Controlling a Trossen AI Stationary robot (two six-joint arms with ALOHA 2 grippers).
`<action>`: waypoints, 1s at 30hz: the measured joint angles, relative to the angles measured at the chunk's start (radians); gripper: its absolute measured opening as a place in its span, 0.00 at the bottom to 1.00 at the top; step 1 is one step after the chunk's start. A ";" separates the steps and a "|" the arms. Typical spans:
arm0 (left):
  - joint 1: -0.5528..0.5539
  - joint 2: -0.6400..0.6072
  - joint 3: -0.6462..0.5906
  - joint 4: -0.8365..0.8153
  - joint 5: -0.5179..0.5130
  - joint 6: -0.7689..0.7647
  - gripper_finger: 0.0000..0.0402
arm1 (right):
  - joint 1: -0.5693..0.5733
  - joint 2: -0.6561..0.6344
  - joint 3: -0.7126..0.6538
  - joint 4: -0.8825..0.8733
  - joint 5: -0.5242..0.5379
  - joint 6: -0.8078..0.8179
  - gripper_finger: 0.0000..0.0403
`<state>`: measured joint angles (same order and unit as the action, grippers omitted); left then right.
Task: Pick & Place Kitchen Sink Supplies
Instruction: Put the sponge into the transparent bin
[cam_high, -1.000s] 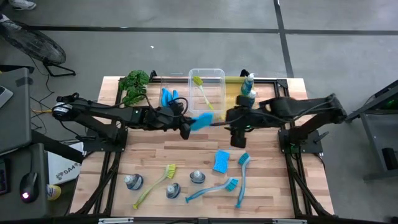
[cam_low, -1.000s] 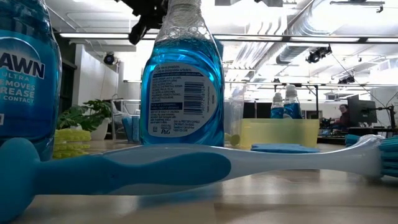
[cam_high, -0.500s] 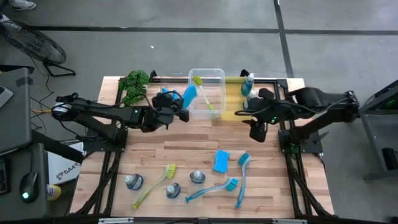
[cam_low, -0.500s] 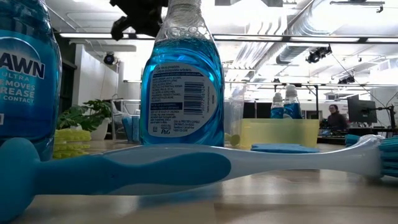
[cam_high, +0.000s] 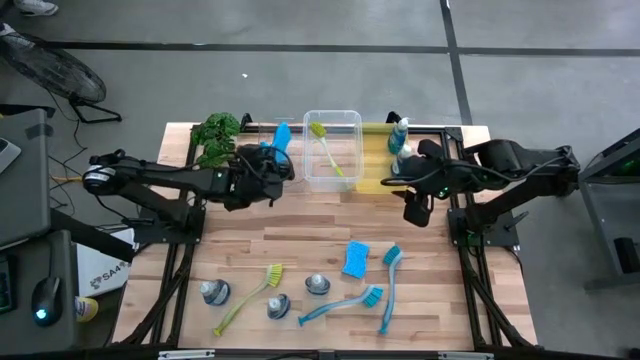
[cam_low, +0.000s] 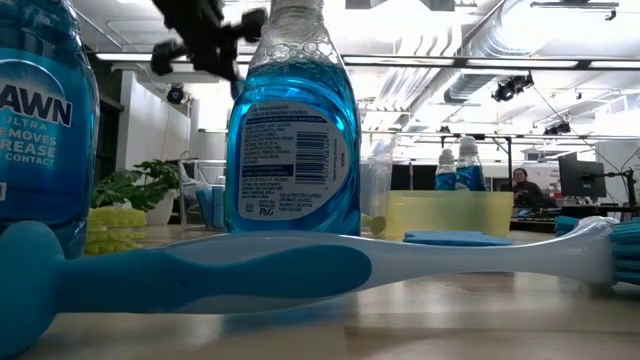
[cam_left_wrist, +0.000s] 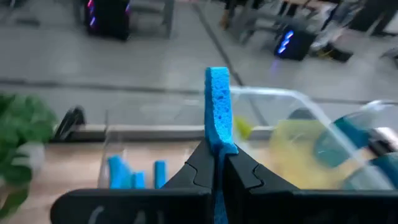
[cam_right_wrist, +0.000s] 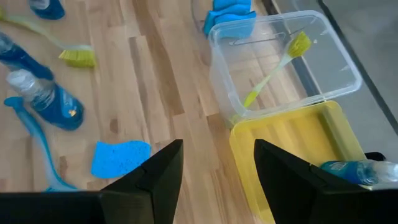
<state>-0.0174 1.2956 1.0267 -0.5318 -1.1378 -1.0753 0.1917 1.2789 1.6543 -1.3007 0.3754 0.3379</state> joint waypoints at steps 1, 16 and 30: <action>0.018 0.005 -0.014 -0.002 0.017 -0.018 0.00 | 0.000 0.000 0.000 0.000 0.003 0.005 0.47; 0.260 0.084 -0.064 0.074 0.275 -0.031 0.00 | 0.000 0.000 0.000 0.009 0.049 0.064 0.47; 0.300 0.247 -0.064 0.197 0.330 0.023 0.00 | 0.000 0.000 0.000 0.012 0.063 0.148 0.47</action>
<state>0.2821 1.5428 0.9627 -0.3346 -0.8082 -1.0519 0.1917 1.2793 1.6543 -1.2892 0.4389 0.4861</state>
